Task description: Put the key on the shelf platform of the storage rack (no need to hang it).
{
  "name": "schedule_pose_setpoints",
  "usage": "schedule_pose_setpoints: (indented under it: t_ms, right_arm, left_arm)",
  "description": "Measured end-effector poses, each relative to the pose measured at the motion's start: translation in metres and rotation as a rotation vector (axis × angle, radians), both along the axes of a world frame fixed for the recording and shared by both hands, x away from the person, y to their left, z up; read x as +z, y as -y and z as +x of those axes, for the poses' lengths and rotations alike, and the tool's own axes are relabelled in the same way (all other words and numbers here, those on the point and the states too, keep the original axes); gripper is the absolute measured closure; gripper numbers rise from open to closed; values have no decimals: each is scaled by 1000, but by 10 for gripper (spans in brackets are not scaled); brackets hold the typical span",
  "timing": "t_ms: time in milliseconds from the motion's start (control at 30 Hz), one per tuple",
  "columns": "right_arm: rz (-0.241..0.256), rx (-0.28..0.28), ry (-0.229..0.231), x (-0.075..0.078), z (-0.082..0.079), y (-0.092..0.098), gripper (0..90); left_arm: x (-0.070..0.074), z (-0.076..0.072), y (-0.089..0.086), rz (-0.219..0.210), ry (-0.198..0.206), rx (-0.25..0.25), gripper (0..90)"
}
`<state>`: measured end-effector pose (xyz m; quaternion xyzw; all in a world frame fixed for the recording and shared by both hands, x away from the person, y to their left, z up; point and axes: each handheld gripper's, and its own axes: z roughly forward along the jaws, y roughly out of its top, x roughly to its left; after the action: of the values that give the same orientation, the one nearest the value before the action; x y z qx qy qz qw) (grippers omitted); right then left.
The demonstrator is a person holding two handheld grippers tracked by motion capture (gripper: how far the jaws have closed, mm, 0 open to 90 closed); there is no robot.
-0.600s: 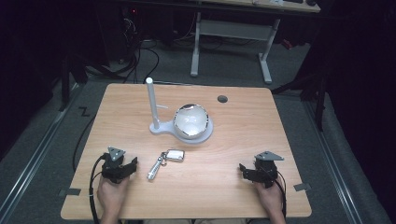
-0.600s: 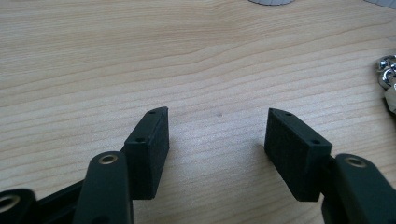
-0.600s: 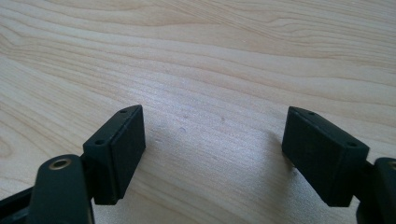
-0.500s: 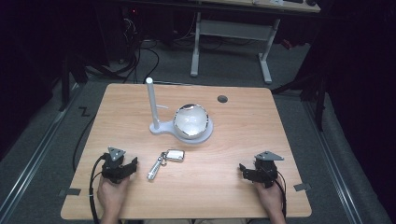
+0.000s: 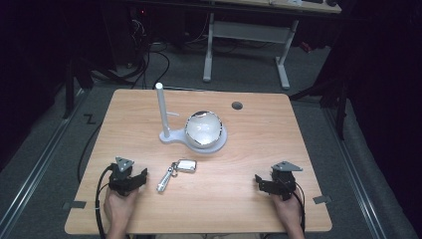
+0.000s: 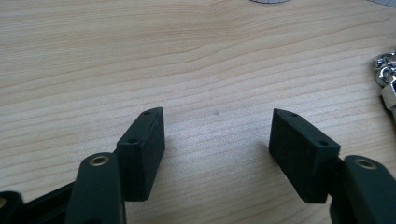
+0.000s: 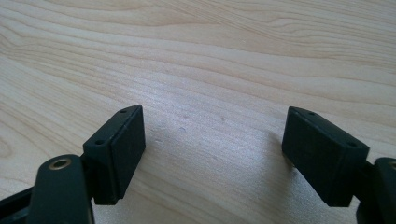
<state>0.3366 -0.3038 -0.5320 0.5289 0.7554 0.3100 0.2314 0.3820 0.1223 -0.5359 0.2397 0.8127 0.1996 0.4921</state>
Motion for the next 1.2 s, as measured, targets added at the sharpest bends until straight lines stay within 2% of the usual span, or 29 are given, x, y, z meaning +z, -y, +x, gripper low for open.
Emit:
schedule_pose_setpoints:
  t_ms: [233, 467, 567, 667, 800, 833, 900, 1200]
  right_arm:
    - [0, -2, -1, 0, 0, 0, 218]
    - [1, -1, 0, 0, 0, 0, 218]
    - [1, -1, 0, 0, 0, 0, 218]
    - [2, -2, -1, 0, 0, 0, 218]
    - [2, -2, -1, 0, 0, 0, 218]
    - [2, -2, -1, 0, 0, 0, 218]
    - [2, -2, -1, 0, 0, 0, 218]
    - [2, -2, -1, 0, 0, 0, 218]
  left_arm:
    - [0, 0, 0, -3, 1, 6, 370]
    - [2, 0, -2, -28, -5, 3, 366]
    - [1, 0, -2, -11, -3, -6, 365]
    - [2, 0, -2, -20, -9, 6, 365]
    - [6, -3, -3, -35, -10, -24, 368]
    - [9, -3, -4, -47, -24, -34, 375]
    - [10, -3, -3, -55, -29, -26, 387]
    - [24, -12, 4, -86, -16, -83, 434]
